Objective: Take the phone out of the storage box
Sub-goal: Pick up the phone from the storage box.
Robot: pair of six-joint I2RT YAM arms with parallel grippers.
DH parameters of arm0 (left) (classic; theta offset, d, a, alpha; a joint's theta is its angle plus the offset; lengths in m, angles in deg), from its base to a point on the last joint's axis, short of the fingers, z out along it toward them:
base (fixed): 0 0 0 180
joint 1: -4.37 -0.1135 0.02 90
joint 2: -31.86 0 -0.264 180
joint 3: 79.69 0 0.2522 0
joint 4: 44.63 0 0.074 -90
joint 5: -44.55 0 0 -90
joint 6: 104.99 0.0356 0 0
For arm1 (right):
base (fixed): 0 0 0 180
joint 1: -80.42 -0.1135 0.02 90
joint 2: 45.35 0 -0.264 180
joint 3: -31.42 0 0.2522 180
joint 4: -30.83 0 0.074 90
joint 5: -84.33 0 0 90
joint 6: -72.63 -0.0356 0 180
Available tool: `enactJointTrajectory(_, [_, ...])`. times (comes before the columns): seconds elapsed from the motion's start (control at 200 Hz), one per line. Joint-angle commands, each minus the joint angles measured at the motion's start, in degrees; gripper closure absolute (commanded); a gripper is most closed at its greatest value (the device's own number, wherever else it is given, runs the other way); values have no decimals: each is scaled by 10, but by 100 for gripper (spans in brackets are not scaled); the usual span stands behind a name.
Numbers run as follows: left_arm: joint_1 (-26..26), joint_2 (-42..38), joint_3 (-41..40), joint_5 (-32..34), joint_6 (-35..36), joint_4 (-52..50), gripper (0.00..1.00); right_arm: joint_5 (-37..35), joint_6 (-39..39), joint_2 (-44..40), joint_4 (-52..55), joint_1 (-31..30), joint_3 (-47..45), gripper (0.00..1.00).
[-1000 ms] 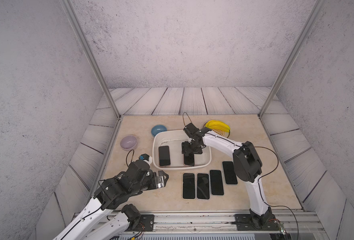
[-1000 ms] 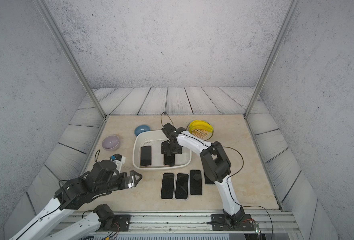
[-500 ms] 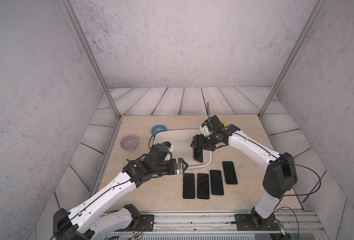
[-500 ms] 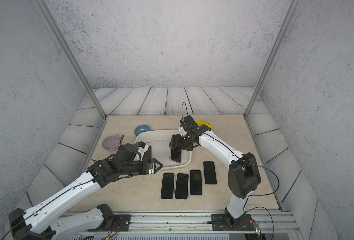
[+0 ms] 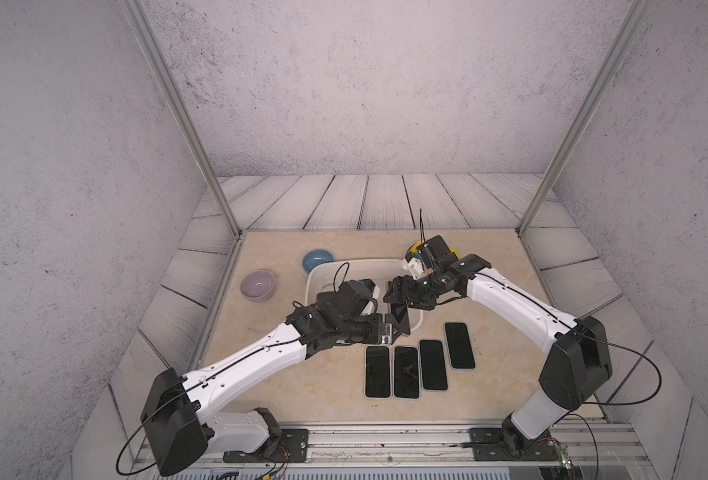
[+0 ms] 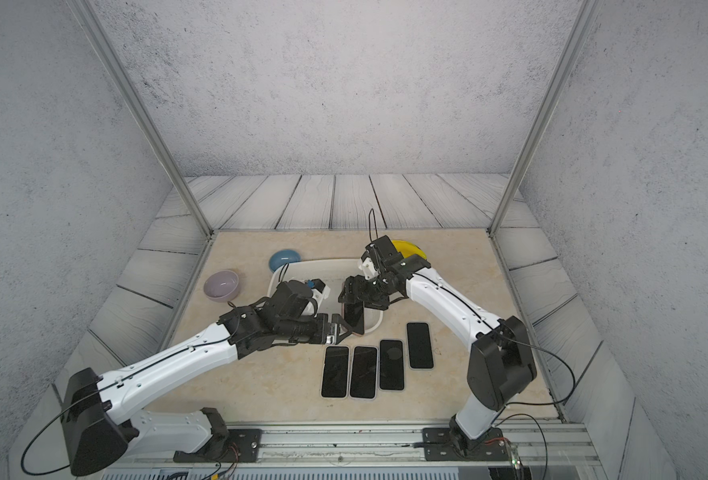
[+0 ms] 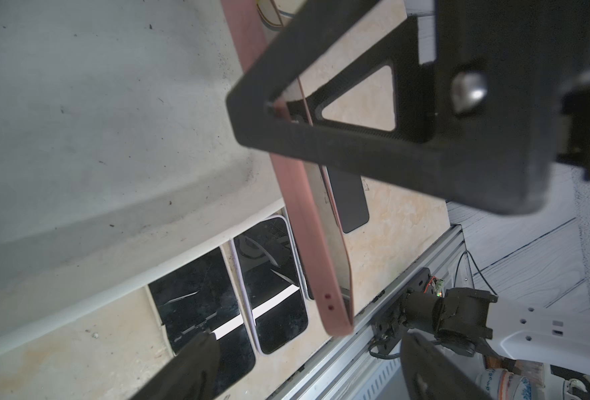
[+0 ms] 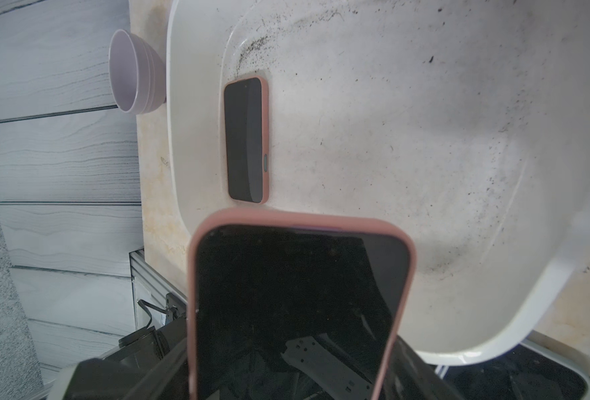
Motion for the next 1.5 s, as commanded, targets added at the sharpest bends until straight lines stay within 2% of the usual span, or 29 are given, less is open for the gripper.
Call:
enactJointTrajectory(0.0, [2, 10, 23, 9, 5, 20, 16, 21, 6, -36, 1, -4, -5, 30])
enactJointTrajectory(0.5, [2, 47, 40, -7, 0, 44, 48, 28, 2, -70, 8, -12, -23, 30])
enactJointTrajectory(0.696, [1, 47, 36, -13, -6, 46, 69, 29, 2, -74, 9, -15, -29, 30])
enactJointTrajectory(0.896, [2, 35, 19, -13, -16, 52, 86, 31, 4, -79, 9, -16, -39, 30])
enactJointTrajectory(1.076, [2, 19, 13, -12, -17, 37, 98, 32, 19, -83, 21, -16, -40, 23])
enactJointTrajectory(1.301, [2, -16, -14, -9, -26, 19, 100, 17, 46, -92, 46, -7, -33, 10])
enactJointTrajectory(1.496, [2, -68, -57, 8, -37, 1, 100, 12, 62, -105, 60, 22, -20, 7])
